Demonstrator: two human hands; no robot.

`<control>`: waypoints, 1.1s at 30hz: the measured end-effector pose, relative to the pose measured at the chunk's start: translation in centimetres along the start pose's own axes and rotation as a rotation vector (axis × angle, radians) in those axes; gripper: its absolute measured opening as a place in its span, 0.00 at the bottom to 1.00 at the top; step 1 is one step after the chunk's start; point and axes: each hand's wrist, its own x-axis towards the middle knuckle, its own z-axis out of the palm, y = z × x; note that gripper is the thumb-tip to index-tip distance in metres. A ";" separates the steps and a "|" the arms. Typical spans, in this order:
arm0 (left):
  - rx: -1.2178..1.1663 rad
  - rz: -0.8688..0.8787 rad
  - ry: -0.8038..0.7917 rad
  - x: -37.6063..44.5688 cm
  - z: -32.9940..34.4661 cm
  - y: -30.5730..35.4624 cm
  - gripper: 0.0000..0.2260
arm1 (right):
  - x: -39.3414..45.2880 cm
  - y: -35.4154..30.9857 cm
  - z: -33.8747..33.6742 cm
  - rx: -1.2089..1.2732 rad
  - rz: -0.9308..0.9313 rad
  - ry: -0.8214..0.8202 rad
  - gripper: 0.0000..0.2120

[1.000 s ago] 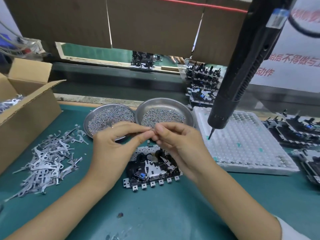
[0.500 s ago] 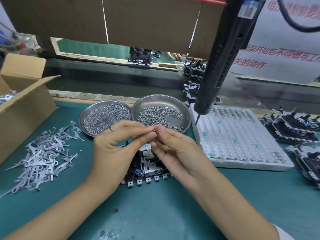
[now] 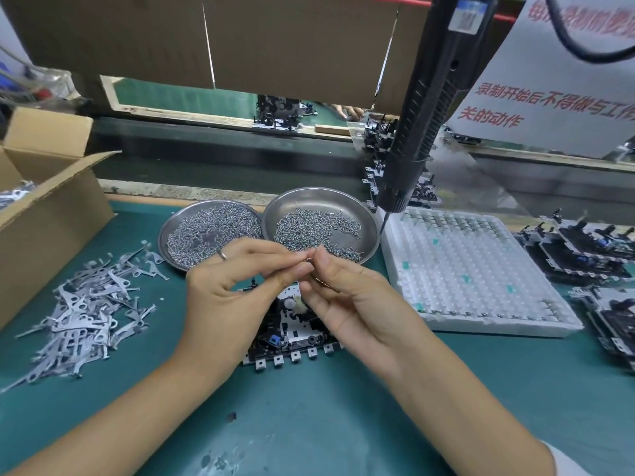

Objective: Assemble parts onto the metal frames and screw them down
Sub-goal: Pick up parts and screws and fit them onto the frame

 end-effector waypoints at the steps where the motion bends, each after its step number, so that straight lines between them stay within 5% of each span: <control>1: 0.004 0.003 0.003 0.0 0.0 0.0 0.11 | 0.0 0.0 0.0 0.001 0.006 -0.004 0.15; 13: 0.061 0.058 -0.061 0.1 -0.3 0.2 0.11 | -0.1 -1.1 -0.6 -0.114 0.178 -0.019 0.05; 26: 0.185 0.138 -0.166 -0.3 0.0 0.4 0.16 | 0.2 -1.9 -1.5 -0.353 0.243 0.032 0.13; 33: 0.289 0.137 -0.120 -0.1 -0.7 -0.3 0.09 | -0.1 -3.6 -1.3 -0.535 0.162 -0.056 0.19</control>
